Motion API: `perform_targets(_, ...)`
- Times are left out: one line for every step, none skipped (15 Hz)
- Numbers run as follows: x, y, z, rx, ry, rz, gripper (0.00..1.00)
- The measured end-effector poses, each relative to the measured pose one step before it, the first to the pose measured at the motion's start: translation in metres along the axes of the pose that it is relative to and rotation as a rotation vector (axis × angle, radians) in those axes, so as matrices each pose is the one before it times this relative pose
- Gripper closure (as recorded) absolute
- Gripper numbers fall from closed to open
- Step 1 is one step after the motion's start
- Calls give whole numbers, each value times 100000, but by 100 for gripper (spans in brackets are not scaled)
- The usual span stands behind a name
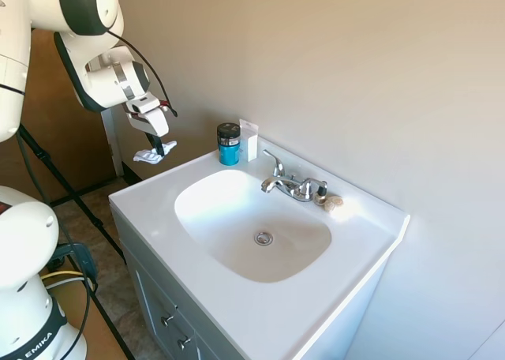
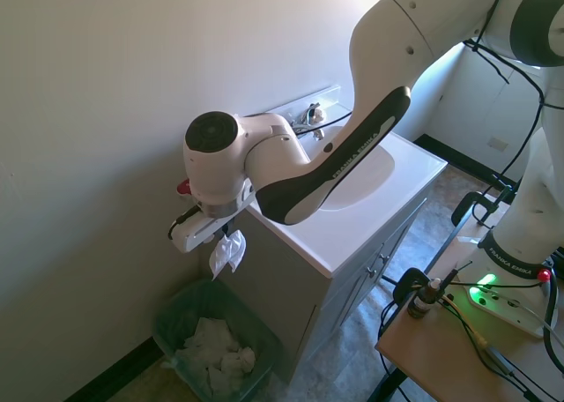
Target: Throw the tissue in the trash bin
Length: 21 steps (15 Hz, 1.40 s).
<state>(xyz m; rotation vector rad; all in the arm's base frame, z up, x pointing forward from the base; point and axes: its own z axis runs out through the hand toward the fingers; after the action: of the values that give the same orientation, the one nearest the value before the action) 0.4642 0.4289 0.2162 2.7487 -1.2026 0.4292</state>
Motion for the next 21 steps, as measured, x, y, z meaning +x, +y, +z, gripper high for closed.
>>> perform_targets(273,8,123,-270,3,374,0)
perform_targets(142,11,93,-251,-118,302,0)
perform_targets(61,20,98,-301,-270,249,0)
perform_targets(45,8,40,-146,-143,129,0)
perform_targets(10,5,26,-102,-113,82,0)
perform_targets(-3,11,41,-115,-80,81,0)
perform_targets(3,13,28,-99,-79,39,0)
perform_targets(-14,22,33,-115,-75,5,0)
perform_targets(-97,36,16,-74,-63,-113,0)
perform_targets(-177,50,10,-59,-30,-247,0)
perform_targets(-211,31,-20,-15,-27,-264,0)
perform_targets(-198,11,-43,68,-59,-241,0)
perform_targets(-222,-5,-81,164,-26,-323,0)
perform_targets(-229,-18,-168,323,5,-311,0)
perform_targets(-260,-71,-525,843,110,-326,0)
perform_targets(-308,-154,-1022,1619,249,-176,0)
perform_targets(-288,-142,-1282,1724,438,83,0)
perform_targets(-433,-96,-1594,1783,724,866,0)
perform_targets(-624,15,-1690,1443,891,1355,0)
perform_targets(-660,186,-1561,1267,823,1644,0)
perform_targets(-768,404,-1394,887,938,2212,0)
